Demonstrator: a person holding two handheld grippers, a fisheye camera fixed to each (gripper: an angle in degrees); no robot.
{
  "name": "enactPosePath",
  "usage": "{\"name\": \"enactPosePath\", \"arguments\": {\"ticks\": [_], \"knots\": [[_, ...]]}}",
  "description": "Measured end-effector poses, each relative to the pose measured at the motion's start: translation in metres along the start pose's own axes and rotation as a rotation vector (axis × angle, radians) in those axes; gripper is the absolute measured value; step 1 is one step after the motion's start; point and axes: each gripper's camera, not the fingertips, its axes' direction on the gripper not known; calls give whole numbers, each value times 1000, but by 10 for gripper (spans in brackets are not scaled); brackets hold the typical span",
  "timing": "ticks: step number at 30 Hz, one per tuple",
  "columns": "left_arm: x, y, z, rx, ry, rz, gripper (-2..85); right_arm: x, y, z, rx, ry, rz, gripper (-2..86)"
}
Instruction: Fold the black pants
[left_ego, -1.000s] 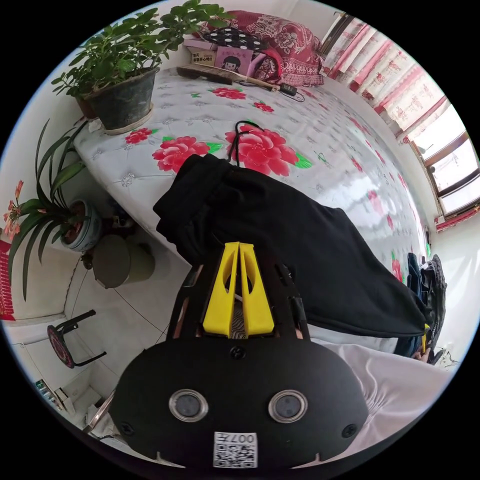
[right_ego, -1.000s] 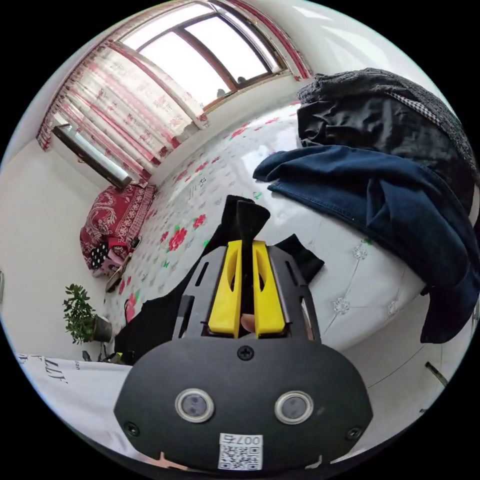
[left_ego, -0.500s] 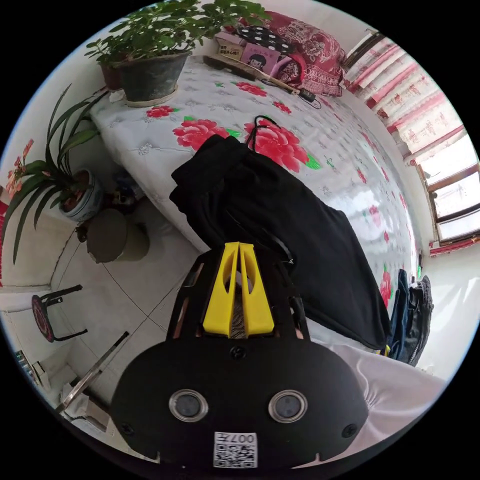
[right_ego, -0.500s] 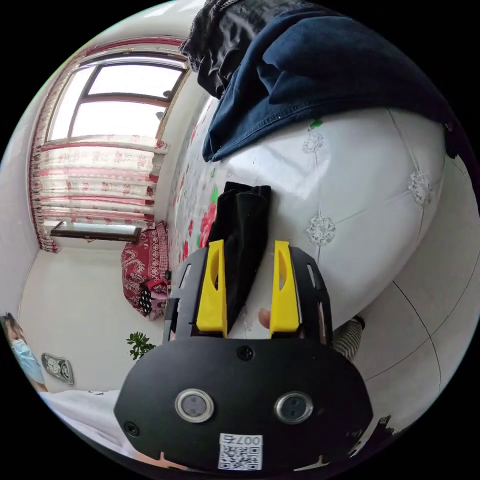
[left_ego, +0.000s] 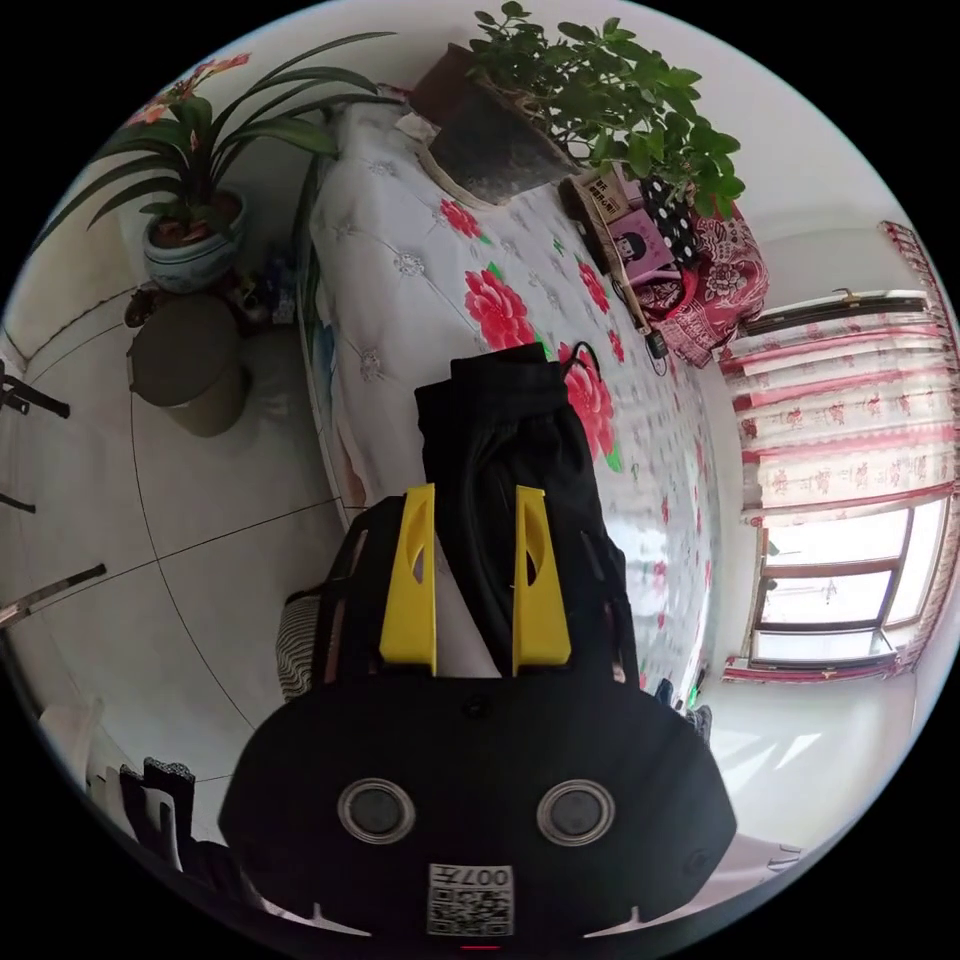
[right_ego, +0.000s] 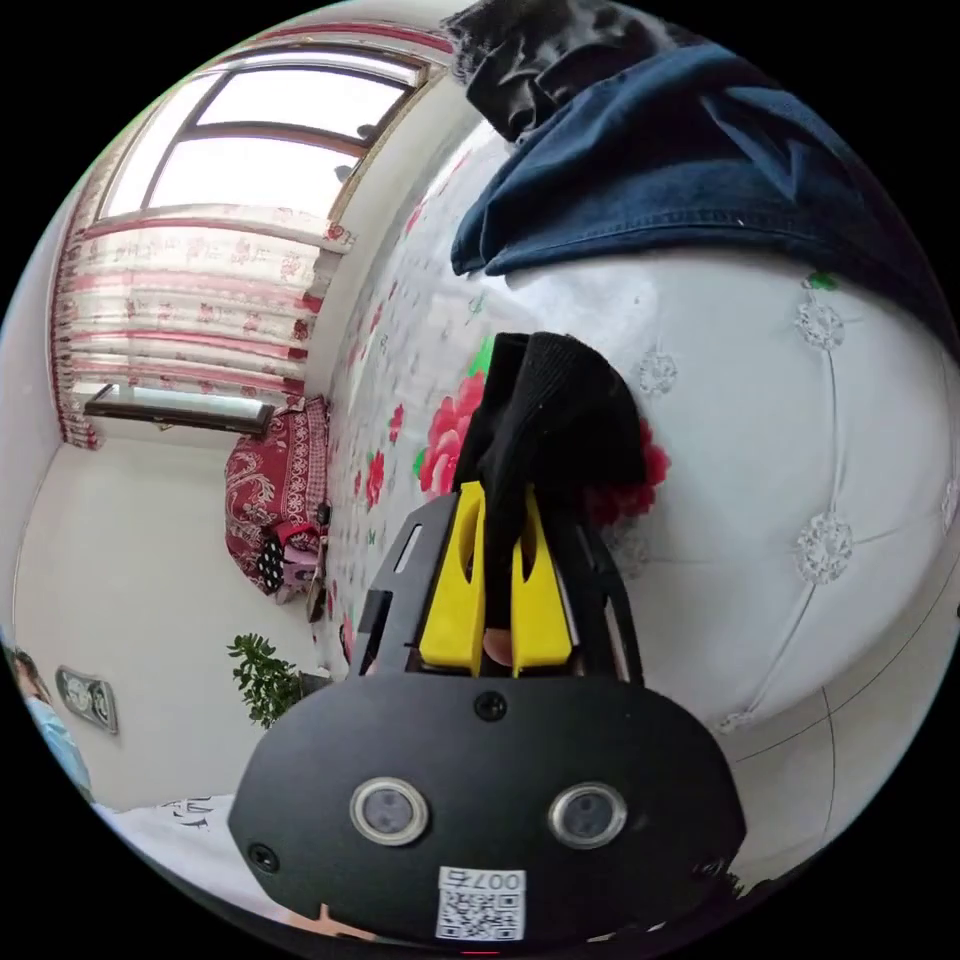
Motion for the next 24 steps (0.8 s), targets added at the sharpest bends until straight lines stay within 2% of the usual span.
{"name": "enactPosePath", "arguments": {"ticks": [6,8,11,12,14,17,19,24], "knots": [[-21,-19,10,10,28,-12,119,-252,-7,40,-131,-14,-619,14],[-25,-25,12,16,44,-11,121,-354,36,79,-235,-10,-909,25],[-27,-35,19,10,52,11,126,-437,118,151,-383,-14,-1199,43],[-28,-38,23,3,50,16,126,-446,136,170,-423,-14,-1239,47],[-31,-42,28,-6,49,11,125,-461,203,259,-705,17,-1346,62],[-36,-48,32,-7,67,-12,120,-462,256,345,-1037,107,-1374,77],[-37,-52,35,-19,75,-18,119,-473,261,357,-1114,83,-1379,82],[-33,-59,44,-31,72,-18,113,-497,226,342,-1025,48,-1390,79]]}}
